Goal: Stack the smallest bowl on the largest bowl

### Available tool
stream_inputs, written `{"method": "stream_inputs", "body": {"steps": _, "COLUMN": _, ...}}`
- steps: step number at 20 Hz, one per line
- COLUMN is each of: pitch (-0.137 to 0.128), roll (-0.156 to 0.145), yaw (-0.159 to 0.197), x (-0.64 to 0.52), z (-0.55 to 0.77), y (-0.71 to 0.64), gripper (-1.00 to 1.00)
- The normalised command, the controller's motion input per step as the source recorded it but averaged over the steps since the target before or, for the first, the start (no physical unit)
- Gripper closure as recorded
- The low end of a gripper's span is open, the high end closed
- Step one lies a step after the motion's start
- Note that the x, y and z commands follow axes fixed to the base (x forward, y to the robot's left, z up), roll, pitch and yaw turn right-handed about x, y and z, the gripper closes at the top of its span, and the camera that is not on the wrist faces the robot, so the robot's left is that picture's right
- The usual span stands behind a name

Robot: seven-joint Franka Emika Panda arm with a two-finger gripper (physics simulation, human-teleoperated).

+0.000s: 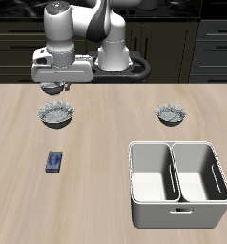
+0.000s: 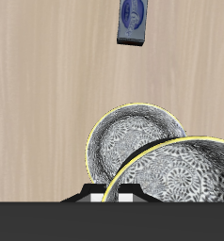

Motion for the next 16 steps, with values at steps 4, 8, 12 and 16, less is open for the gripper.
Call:
{"method": "stream_inputs", "body": {"steps": 4, "pitch": 0.051, "roll": -0.020, "yaw": -0.011, "x": 0.09, "z": -0.32, "y": -0.01, "gripper": 1.00}}
{"method": "stream_inputs", "body": {"steps": 8, "pitch": 0.063, "roll": -0.028, "yaw": -0.009, "x": 0.07, "z": -0.35, "y": -0.04, "gripper": 1.00}}
{"method": "stream_inputs", "body": {"steps": 12, "pitch": 0.092, "roll": -0.027, "yaw": 0.005, "x": 0.01, "z": -0.48, "y": -0.02, "gripper": 1.00}}
{"method": "stream_inputs", "body": {"steps": 16, "pitch": 0.114, "roll": -0.020, "yaw": 0.003, "x": -0.01, "z": -0.38, "y": 0.05, "gripper": 1.00}}
